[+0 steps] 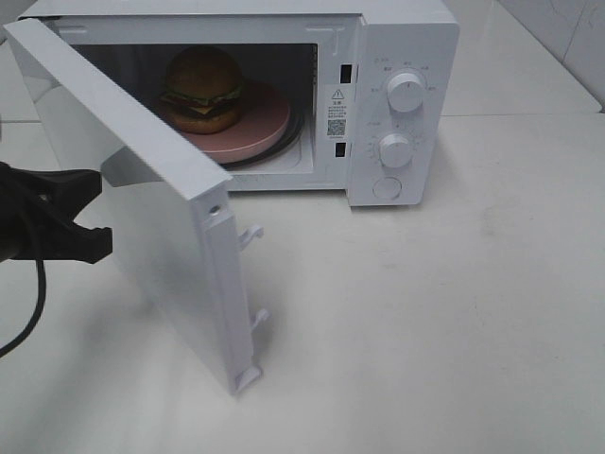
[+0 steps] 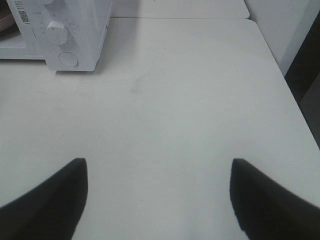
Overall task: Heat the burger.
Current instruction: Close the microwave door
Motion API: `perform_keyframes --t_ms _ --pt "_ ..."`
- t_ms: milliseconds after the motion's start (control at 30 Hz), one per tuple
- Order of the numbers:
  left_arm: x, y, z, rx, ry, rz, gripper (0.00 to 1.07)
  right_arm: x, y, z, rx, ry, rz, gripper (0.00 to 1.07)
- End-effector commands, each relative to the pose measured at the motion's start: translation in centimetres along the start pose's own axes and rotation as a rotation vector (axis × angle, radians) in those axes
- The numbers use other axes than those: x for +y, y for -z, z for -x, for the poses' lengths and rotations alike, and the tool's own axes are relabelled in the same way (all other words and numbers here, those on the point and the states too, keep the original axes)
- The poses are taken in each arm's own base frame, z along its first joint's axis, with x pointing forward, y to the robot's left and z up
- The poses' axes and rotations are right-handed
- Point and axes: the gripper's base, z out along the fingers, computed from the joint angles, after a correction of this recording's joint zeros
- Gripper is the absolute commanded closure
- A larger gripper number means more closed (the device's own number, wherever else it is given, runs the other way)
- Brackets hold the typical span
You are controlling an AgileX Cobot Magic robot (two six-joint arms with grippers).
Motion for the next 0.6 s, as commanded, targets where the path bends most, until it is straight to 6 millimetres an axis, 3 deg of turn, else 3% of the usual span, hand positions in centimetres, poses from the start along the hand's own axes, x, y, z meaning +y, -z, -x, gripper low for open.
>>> perform_keyframes --t_ms 33,533,600 --pt "-1.1 -1.2 0.9 -0.045 -0.001 -0.037 1.07 0.0 0.4 -0.3 -0.028 -0.017 -0.005 0.31" --pt "-3.1 -5.9 2.8 -0.079 0.030 -0.063 1.07 0.0 0.4 -0.3 -0.028 -0.017 -0.005 0.31" --pt "-3.4 -7.4 3.0 -0.080 0.050 -0.055 1.07 0.0 0.4 -0.3 -0.028 -0.017 -0.005 0.31"
